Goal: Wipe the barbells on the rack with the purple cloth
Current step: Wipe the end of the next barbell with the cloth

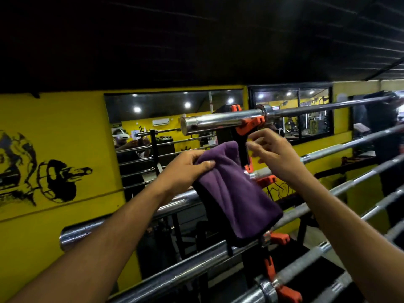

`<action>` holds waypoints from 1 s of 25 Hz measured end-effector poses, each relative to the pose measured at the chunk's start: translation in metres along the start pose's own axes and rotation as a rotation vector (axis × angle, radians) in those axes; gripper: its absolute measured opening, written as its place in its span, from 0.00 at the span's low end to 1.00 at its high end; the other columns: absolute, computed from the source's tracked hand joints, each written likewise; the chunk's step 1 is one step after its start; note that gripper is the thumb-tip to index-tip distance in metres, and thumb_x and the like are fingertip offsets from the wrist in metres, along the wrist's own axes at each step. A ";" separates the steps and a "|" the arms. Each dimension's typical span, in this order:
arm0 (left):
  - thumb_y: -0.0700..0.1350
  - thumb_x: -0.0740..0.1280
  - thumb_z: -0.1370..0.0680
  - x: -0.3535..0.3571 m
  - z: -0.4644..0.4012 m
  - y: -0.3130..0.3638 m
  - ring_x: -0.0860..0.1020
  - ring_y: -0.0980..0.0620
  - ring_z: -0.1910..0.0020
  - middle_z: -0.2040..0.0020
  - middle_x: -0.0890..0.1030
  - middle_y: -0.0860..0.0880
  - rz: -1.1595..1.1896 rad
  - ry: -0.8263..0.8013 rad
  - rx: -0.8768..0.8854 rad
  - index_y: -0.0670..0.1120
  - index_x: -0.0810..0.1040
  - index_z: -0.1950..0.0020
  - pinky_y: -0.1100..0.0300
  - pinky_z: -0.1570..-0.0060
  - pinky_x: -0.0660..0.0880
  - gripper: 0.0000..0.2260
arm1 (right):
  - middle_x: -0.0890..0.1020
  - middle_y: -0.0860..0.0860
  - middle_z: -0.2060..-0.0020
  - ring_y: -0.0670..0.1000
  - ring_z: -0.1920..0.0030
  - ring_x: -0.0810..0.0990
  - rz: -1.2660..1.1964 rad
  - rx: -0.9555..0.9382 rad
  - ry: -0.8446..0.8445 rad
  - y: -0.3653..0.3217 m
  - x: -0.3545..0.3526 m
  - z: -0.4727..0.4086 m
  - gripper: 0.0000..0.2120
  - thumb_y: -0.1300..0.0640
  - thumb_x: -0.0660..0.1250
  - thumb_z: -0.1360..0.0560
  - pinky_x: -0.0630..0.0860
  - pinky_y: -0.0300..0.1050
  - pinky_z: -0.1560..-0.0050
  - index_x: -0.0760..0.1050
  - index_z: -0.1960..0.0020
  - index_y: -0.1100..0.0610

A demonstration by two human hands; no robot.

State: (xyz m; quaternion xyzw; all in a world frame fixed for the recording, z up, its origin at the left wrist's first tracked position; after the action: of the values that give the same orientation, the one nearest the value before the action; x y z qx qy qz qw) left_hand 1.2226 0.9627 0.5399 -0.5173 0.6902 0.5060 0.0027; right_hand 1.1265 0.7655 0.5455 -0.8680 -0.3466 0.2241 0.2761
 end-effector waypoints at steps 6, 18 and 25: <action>0.53 0.70 0.24 0.043 -0.021 0.035 0.81 0.49 0.56 0.56 0.83 0.49 -0.356 -0.064 0.115 0.49 0.83 0.50 0.44 0.50 0.79 0.10 | 0.80 0.54 0.62 0.54 0.64 0.80 -0.882 0.780 -0.049 0.072 0.098 0.151 0.18 0.41 0.61 0.20 0.78 0.52 0.57 0.80 0.52 0.55; 0.65 0.53 0.19 0.001 0.077 -0.025 0.63 0.67 0.29 0.25 0.64 0.64 -0.883 -0.326 0.300 0.65 0.58 0.22 0.58 0.31 0.69 0.25 | 0.83 0.56 0.50 0.57 0.48 0.83 -1.466 0.426 0.264 0.038 0.075 0.117 0.18 0.41 0.58 0.24 0.78 0.53 0.41 0.79 0.48 0.52; 0.50 0.55 0.14 -0.053 0.108 -0.061 0.48 0.71 0.24 0.24 0.39 0.74 -1.050 -0.451 0.187 0.68 0.43 0.22 0.62 0.27 0.63 0.28 | 0.77 0.58 0.49 0.58 0.48 0.78 -1.310 0.342 0.348 0.000 0.095 0.002 0.23 0.32 0.60 0.26 0.66 0.56 0.35 0.74 0.50 0.52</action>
State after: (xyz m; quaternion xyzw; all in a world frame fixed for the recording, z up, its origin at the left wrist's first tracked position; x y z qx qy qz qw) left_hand 1.2346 1.0793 0.4728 -0.6676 0.3651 0.4713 0.4460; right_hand 1.1877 0.8350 0.5251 -0.4480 -0.7092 -0.0793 0.5386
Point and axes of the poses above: each hand's wrist, its own z-axis away from the middle knuckle, its own x-axis out of the palm, y = z × x, the point moved 9 cm from there along -z, towards the middle knuckle
